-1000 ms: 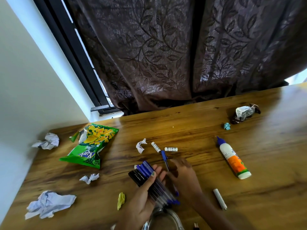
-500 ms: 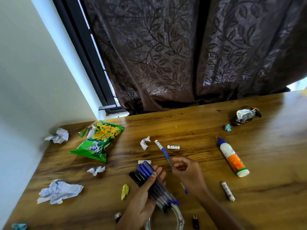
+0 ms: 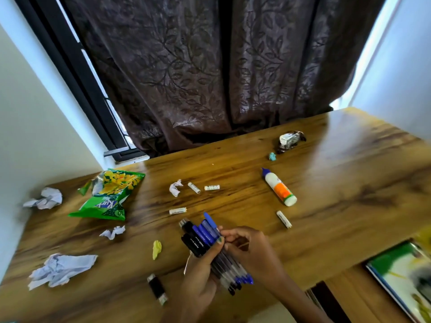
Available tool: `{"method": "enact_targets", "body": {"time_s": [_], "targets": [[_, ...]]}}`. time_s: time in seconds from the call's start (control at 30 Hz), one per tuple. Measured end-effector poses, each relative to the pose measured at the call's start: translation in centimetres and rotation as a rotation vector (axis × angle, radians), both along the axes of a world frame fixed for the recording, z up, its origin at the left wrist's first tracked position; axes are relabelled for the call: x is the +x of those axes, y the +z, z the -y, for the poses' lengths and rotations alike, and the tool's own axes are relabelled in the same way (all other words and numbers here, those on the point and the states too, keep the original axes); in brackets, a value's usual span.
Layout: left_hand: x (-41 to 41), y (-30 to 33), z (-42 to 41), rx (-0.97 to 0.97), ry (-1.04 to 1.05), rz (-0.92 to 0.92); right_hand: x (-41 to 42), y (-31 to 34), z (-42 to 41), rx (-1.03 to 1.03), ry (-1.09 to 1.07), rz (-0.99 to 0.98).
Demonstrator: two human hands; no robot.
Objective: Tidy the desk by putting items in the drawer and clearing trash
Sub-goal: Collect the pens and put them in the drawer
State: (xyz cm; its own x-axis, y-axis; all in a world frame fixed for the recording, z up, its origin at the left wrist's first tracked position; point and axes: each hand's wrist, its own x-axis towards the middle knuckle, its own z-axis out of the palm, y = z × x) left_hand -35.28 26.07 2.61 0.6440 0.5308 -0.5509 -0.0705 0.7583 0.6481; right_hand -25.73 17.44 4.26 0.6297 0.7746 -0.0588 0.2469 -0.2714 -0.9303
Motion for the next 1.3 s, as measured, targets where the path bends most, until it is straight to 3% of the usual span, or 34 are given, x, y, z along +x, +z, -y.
{"method": "enact_targets", "body": {"time_s": [0.5,0.83,1.1,1.3], "targets": [[-5.2,-2.3,15.5,-0.036,-0.298,-0.055,-7.5,-0.2,18.4,-0.020,-0.296,-0.055],[-2.1,-1.7,24.1,-0.051,-0.554,0.005,-3.9,0.5,28.5,0.033,-0.500,-0.031],[5.5,-2.9,32.7,-0.070,-0.534,-0.029,5.7,-0.9,34.0,0.070,-0.260,-0.142],[10.6,-5.8,38.9,-0.063,-0.484,-0.182,12.2,-5.2,37.2,-0.027,-0.020,-0.284]]}}
